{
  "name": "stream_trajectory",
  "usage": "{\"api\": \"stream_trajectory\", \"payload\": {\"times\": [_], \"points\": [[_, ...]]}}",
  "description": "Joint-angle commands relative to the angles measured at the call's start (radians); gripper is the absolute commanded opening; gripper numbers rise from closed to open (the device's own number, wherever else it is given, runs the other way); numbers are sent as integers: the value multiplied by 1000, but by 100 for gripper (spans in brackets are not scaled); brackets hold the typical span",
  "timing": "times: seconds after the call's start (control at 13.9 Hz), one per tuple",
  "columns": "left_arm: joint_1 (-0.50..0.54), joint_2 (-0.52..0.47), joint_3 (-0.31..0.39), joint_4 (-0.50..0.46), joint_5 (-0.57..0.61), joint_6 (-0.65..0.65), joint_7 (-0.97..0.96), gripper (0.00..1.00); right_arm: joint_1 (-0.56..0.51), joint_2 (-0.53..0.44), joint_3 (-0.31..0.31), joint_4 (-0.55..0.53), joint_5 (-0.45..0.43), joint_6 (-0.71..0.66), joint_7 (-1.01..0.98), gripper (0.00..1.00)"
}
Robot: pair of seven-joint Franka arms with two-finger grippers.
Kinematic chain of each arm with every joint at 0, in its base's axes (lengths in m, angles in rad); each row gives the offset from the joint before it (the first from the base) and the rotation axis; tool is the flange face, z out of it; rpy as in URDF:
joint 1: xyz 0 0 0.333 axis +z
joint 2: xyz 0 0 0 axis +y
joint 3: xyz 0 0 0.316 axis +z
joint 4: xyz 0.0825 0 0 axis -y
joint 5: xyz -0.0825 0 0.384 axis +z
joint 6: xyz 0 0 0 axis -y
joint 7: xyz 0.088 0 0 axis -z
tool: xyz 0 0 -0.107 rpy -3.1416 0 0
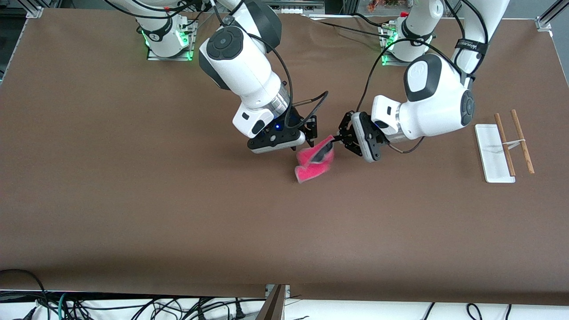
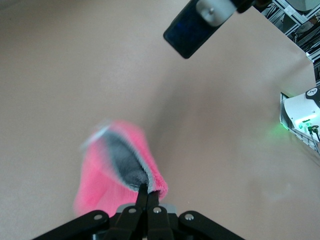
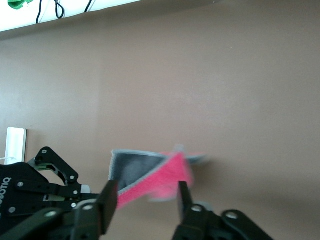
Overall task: Pass towel and hang on rack
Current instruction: 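Open the right gripper while the left gripper pulls the towel away, then carry the towel over the dowels with the left gripper while the right retracts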
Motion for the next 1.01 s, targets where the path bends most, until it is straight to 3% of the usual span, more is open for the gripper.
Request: {"api": "stream_trajectory", "payload": {"times": [0.0, 0.36, 0.5, 0.93], "points": [[33, -22, 2, 16, 17, -85, 9, 0, -3, 2, 5, 18, 18, -3, -17, 100], [222, -78, 2, 39, 127, -315, -3, 0, -15, -1, -8, 18, -2, -20, -20, 100], [298, -78, 2, 88, 185, -428, 3, 0, -23, -1, -16, 18, -44, -93, -60, 100], [541, -26, 3, 256, 355, -637, 142, 0, -208, -64, -18, 25, -71, -325, -392, 100]]}}
